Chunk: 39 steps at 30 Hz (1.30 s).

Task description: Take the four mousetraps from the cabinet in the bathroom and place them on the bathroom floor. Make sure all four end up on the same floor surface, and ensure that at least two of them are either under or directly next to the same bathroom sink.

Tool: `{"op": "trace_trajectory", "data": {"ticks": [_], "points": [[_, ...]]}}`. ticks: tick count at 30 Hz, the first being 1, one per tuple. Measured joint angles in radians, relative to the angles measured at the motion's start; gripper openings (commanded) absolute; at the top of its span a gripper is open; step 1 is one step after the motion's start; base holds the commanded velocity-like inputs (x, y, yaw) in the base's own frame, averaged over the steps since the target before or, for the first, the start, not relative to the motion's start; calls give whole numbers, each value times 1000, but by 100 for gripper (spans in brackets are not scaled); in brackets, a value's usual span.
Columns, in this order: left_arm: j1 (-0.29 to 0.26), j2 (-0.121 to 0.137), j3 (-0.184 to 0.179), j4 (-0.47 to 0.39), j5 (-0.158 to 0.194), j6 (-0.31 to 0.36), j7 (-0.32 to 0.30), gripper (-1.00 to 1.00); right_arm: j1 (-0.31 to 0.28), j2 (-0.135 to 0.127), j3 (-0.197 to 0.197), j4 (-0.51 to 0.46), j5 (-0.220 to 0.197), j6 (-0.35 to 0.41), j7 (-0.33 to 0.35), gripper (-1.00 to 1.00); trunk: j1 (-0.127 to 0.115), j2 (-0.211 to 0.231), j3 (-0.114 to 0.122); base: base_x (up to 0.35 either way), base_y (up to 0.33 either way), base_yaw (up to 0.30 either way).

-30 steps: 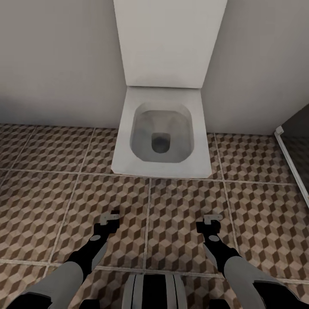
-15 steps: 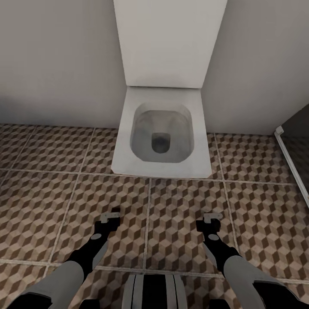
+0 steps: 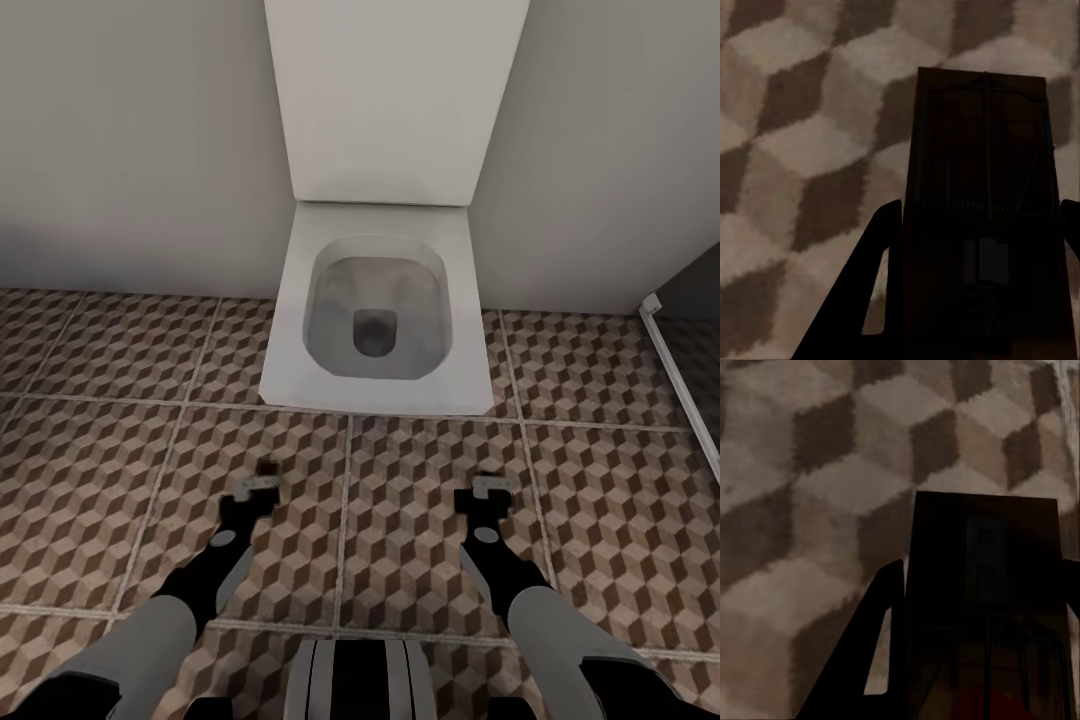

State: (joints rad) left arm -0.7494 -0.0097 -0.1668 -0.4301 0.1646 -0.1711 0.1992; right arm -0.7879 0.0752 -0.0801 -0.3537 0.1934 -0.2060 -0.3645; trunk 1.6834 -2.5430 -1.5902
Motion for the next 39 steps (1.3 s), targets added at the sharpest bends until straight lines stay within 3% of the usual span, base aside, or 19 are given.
{"op": "trace_trajectory", "data": {"ticks": [4, 10, 14, 17, 20, 39], "points": [[-1, 3, 4, 10, 5, -87, 20, -100, 0, 1, 1, -7, 0, -4, -77, -100, 0, 0, 0, 0, 0, 0], [-2, 4, 4, 13, 8, -118, 68, -100, 0, 2, 1, -12, -3, 0, -121, -100, 0, 0, 0, 0, 0, 0], [-2, 5, 5, 8, 11, -82, 71, -100, 0, 2, 1, -14, -3, 7, -123, -100, 0, 0, 0, 0, 0, 0], [-2, 8, 5, -2, 9, 0, 69, -100, 0, 2, 7, -15, 6, 9, -112, -100, 0, 0, 0, 0, 0, 0], [-2, 10, 4, -5, 8, 28, 59, -100, 0, 2, 9, -15, 10, 10, -103, -100, 0, 0, 0, 0, 0, 0], [-2, -3, 2, -6, -1, 40, 30, -100, 0, -1, 9, -15, 7, 26, -93, -100, 0, 0, 0, 0, 0, 0]]}}
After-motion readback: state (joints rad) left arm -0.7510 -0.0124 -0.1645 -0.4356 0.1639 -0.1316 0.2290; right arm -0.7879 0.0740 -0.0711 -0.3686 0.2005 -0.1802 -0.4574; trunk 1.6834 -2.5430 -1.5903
